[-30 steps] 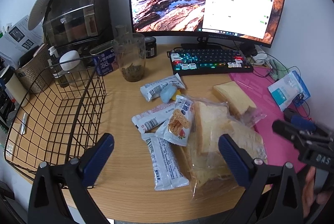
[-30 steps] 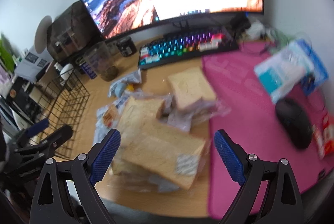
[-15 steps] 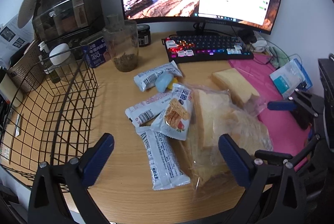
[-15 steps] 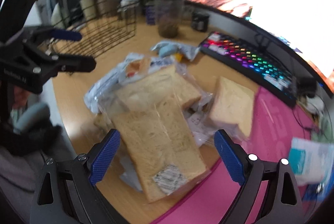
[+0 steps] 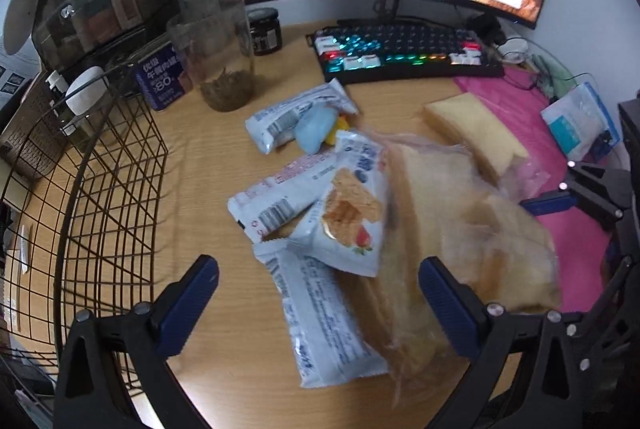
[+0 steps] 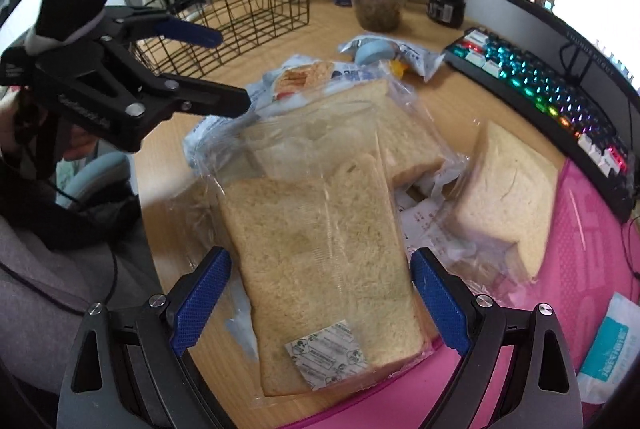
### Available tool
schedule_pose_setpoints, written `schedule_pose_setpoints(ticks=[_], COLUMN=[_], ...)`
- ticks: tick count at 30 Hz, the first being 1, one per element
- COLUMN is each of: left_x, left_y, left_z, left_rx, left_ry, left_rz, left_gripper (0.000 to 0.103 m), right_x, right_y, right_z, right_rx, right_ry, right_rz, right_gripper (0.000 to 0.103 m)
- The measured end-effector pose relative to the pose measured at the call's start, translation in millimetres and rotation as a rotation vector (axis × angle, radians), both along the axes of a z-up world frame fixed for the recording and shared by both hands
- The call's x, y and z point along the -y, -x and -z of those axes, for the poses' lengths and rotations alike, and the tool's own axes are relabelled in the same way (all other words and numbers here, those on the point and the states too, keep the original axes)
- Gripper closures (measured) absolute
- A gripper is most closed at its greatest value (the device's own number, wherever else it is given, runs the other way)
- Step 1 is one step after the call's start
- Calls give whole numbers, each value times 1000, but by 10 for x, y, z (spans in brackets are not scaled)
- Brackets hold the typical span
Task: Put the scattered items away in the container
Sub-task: 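Close the right tool around the large bag of sliced bread, then grasp the oat-crisp snack bar packet with the left tool while the right tool holds the bread bag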
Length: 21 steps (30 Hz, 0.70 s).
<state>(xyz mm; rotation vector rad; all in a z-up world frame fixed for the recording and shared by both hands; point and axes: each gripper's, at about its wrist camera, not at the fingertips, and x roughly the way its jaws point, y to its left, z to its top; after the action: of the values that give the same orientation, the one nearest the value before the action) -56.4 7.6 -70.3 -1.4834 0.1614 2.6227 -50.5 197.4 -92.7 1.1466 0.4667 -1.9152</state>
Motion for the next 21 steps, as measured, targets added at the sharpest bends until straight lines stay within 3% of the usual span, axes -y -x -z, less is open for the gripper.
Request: schedule_pose_setpoints(ticks=[7,10,18,21], left_x=[-22,41,-147,-195], left_y=[265,372,466,511], left_z=[151,176,347,344], left_rx=[65,78,123,113], left_ry=[-28,-40,115,110], left_rz=[79,64,155,161], left_gripper=[3,3,8,9], right_x=[42,-11,-106,-116], right_y=[65,81,111,114], right_z=[83,92,102,100], right_rx=[29,43,51,51], right_ry=[19,32,46,50], right_rz=[-29,-25,-12,-16], right_gripper=[10,10,10,10])
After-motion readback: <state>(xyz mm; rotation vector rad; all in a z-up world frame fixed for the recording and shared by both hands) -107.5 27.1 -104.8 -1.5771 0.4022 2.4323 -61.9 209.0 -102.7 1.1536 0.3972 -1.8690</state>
